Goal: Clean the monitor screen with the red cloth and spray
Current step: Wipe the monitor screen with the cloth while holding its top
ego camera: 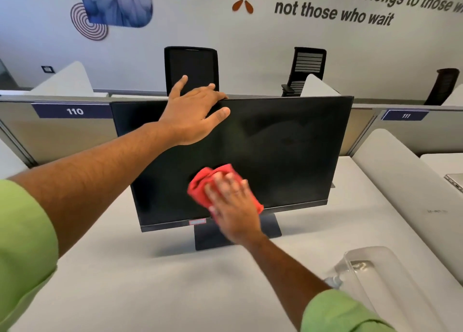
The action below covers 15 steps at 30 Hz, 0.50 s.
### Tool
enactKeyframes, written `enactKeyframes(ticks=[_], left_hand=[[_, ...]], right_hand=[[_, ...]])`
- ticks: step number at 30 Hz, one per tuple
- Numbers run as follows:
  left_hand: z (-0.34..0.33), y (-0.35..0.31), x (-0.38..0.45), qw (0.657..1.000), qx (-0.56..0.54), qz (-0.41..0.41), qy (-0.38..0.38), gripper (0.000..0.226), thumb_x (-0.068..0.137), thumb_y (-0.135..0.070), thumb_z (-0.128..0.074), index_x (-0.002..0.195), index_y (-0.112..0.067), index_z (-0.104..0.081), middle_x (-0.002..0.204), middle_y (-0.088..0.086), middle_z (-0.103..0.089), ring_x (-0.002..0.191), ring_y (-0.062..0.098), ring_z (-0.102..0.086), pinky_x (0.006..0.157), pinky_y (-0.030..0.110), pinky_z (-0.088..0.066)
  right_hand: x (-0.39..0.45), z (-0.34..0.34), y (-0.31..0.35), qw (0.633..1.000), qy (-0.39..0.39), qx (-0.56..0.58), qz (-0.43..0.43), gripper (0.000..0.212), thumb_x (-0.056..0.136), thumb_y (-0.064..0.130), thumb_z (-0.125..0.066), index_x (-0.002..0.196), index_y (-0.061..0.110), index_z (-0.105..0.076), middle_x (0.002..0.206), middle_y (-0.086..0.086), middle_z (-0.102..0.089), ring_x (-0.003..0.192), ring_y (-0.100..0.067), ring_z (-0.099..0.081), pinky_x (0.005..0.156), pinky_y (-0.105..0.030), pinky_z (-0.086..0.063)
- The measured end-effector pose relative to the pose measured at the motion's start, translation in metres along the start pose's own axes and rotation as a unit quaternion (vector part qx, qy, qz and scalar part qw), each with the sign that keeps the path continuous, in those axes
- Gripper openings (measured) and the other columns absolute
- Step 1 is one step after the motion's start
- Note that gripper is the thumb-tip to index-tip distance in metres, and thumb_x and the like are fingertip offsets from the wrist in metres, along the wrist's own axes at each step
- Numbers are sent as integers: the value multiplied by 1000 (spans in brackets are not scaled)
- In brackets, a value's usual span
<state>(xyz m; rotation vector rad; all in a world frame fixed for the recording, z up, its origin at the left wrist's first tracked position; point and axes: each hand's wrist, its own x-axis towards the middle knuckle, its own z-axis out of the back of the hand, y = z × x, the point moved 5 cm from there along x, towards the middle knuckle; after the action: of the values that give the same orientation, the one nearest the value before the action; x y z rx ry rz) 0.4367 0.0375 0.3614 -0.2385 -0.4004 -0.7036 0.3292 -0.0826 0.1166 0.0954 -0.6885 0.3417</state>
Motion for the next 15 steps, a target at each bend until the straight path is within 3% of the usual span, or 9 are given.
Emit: enactKeyframes(ticks=[4,7,9,11,15], left_hand=[[1,1,2,1000,-2,-2,0,66,97,-63,-15,144,-29,-46,154,3,-45,148,6,-29,122,51,10],[-1,1,3,1000,-3,-3,1,65,97,-63,-17,144,-29,-46,154,3,-46,148,6,-29,122,50,11],[-1,1,4,1000,0,-4,-2,64,97,-63,-17,144,-30,-46,155,4,-44,148,7,-30,122,50,11],[-2,3,3,1000,2,-1,-5,64,97,-63,-17,144,-31,-46,156,4,-43,147,7,-31,122,50,11],[-5,6,2,1000,-4,1,-1,65,97,-64,-15,144,-30,-46,156,5,-43,148,7,-29,121,51,11]], right_hand=[[28,62,-99,969,-118,-7,-218,69,110,42,-42,169,17,-18,177,-17,-12,164,-41,-11,131,-62,-14],[60,95,-150,917,-162,23,-364,69,111,45,-34,170,15,-16,178,-16,-8,165,-39,-6,132,-62,-14],[77,102,-148,879,-200,46,-431,68,112,47,-29,171,16,-16,179,-14,-7,166,-38,-4,133,-59,-9],[88,95,-115,891,-215,27,-400,66,111,44,-33,170,16,-22,178,-17,-12,165,-40,-8,132,-58,-10],[88,47,-20,967,-166,19,-194,63,111,44,-41,169,23,-28,179,-12,-13,166,-37,-8,133,-58,-7]])
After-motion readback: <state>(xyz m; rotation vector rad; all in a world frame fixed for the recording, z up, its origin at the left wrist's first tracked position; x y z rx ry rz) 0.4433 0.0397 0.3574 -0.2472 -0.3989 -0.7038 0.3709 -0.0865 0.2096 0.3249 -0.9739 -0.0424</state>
